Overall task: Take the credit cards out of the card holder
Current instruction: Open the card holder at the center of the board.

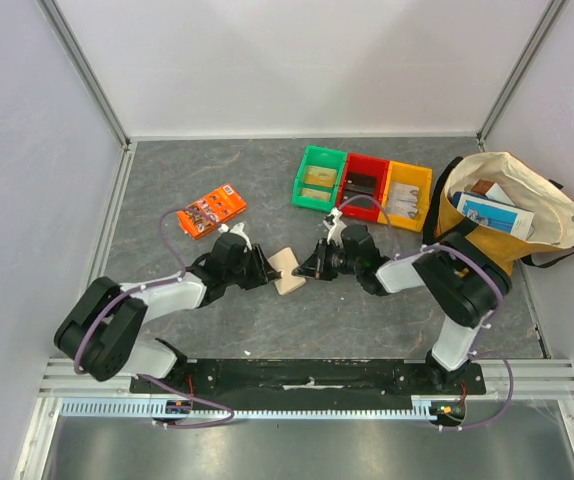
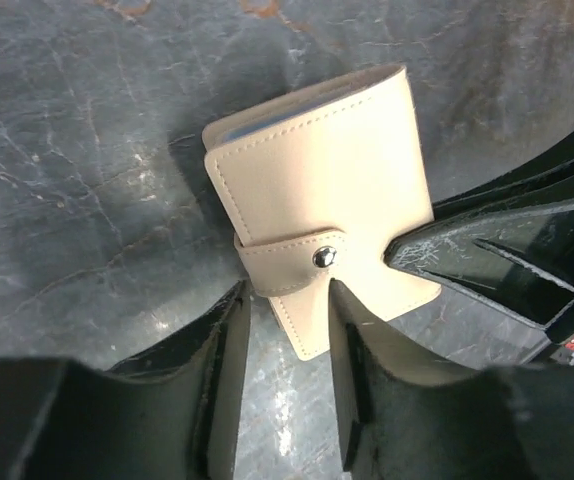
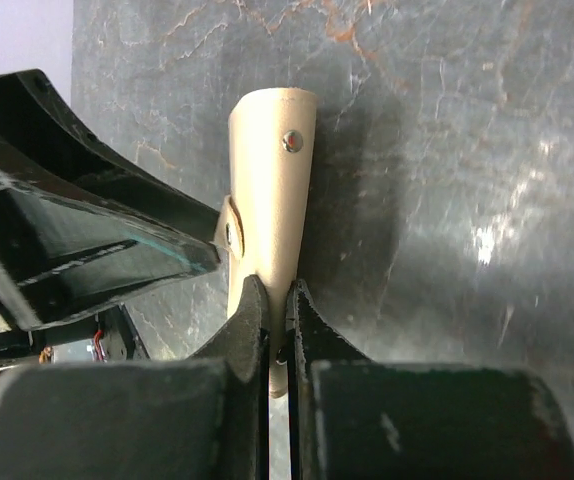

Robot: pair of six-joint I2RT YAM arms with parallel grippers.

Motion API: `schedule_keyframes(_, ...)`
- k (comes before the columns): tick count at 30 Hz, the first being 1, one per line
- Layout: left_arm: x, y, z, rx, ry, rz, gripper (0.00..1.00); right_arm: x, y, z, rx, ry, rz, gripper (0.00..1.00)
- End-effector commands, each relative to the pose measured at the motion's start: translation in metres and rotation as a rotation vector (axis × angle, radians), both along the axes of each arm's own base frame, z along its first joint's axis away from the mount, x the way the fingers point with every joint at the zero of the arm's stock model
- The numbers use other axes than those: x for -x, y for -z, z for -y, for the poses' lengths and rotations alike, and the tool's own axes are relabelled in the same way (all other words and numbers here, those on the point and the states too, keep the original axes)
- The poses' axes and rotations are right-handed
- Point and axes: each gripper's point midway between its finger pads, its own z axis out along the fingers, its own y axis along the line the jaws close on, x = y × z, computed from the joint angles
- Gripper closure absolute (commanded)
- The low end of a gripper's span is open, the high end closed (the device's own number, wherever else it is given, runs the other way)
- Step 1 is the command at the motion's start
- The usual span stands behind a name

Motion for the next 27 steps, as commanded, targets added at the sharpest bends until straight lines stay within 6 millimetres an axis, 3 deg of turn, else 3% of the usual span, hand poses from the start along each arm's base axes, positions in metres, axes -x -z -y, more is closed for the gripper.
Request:
schedule_keyframes(1, -0.012, -0.048, 0.002, -0.028, 0.009, 0.149, 0.52, 0.009, -0.002, 0.025, 0.138, 0.072, 0.035, 1.00)
schedule_keyframes(5, -0.007, -0.068, 0.003, -0.133, 0.025, 0.218, 0.48, 0.006, -0.022, 0.036, 0.221, 0.158, 0.113, 1.00)
schedule_keyframes(13, 0.007, -0.085, 0.036, -0.220, 0.143, 0.299, 0.48, 0.008, -0.052, 0.048, 0.316, 0.239, 0.217, 1.00)
schedule_keyframes(27, 0.011, -0.075, 0.060, -0.156, 0.191, 0.259, 0.51, 0.021, -0.085, 0.033, 0.232, 0.210, 0.274, 1.00)
